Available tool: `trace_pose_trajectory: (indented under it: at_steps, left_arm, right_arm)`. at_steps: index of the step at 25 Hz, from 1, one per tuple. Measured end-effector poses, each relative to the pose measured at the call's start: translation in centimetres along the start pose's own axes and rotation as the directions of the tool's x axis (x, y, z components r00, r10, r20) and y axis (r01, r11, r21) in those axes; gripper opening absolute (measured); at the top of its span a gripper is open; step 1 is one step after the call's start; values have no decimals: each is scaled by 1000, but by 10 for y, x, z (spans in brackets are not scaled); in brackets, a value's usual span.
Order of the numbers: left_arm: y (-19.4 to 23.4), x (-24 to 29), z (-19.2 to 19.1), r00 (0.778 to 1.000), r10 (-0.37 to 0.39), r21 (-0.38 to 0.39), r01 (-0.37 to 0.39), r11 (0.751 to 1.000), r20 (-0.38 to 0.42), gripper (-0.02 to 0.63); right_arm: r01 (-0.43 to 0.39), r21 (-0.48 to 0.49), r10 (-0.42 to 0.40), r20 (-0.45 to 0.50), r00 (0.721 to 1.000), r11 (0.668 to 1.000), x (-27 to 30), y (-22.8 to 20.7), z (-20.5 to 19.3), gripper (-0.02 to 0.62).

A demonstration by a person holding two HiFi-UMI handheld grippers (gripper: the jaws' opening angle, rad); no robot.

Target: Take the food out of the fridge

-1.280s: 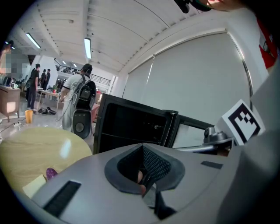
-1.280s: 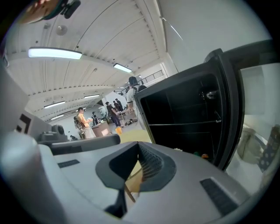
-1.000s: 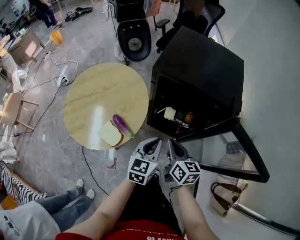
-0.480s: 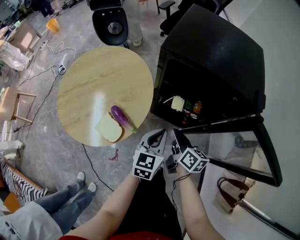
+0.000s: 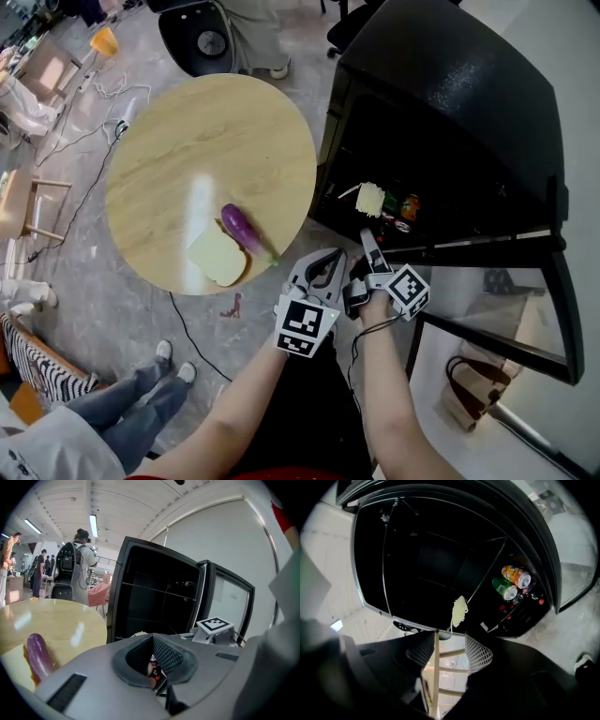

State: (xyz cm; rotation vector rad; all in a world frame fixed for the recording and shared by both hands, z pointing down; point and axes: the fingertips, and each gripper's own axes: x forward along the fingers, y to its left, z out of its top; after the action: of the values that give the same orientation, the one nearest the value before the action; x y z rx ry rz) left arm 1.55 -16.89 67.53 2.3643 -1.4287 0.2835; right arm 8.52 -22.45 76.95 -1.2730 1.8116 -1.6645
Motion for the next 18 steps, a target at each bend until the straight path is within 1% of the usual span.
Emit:
trace_pose_trajectory:
  at_steps: [2, 3, 5, 9, 14, 18]
  left_arm:
    - [1, 5, -7, 1000, -2, 4, 2, 1000, -2, 6]
    - [2, 6, -10, 1000, -2, 3, 2, 1000, -4, 8]
    - [5, 8, -16, 1000, 2, 7, -2, 1000, -7, 6]
    - [7, 10, -20, 1000, -3, 48, 4, 999, -16, 6]
    - [11, 12, -28, 1000, -1, 51, 3, 999, -29, 6]
    - [13, 16, -33, 1000, -3, 48, 4, 999, -30, 6]
  right_arm:
    - [-10, 49, 8, 30, 1000, 999, 10, -11, 5, 190]
    - [-17, 69, 13, 44, 999, 997, 15, -16, 8, 206]
    - [-33, 92, 27, 65, 998, 995, 24, -23, 13, 219]
    - [-55, 85, 47, 95, 994, 995, 41, -26, 26, 224]
    - [-41, 98, 29, 126, 992, 994, 61, -35, 37, 222]
    - [-24, 100, 11, 124, 992, 995, 70, -41, 40, 222]
